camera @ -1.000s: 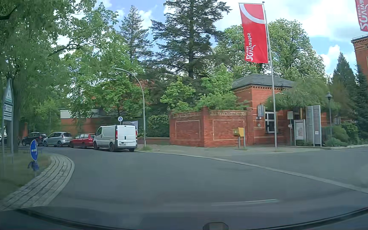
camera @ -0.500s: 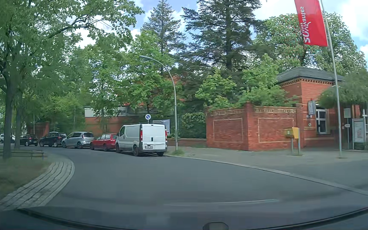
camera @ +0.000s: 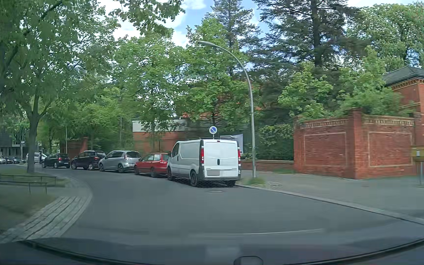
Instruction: Follow the waypoints while adhering to traffic rules and regulations
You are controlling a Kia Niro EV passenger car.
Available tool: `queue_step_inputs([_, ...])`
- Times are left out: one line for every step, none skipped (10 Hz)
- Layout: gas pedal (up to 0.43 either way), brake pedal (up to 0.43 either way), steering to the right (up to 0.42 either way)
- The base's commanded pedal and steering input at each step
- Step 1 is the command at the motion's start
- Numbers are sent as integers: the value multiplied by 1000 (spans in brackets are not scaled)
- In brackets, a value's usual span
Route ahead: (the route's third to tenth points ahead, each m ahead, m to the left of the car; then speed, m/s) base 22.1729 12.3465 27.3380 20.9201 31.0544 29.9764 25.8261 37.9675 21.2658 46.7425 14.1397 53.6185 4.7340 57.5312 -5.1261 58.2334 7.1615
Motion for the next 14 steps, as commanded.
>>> queue_step_inputs([398,18,-195])
queue_step_inputs([398,18,-195])
queue_step_inputs([398,18,-194])
queue_step_inputs([398,18,-191])
queue_step_inputs([398,18,-189])
queue_step_inputs([398,18,-183])
queue_step_inputs([398,18,-176])
queue_step_inputs([398,18,-174])
queue_step_inputs([398,18,-175])
queue_step_inputs([398,18,-175])
queue_step_inputs([398,18,-175])
queue_step_inputs([398,18,-172])
queue_step_inputs([378,18,-168])
queue_step_inputs([370,18,-165])
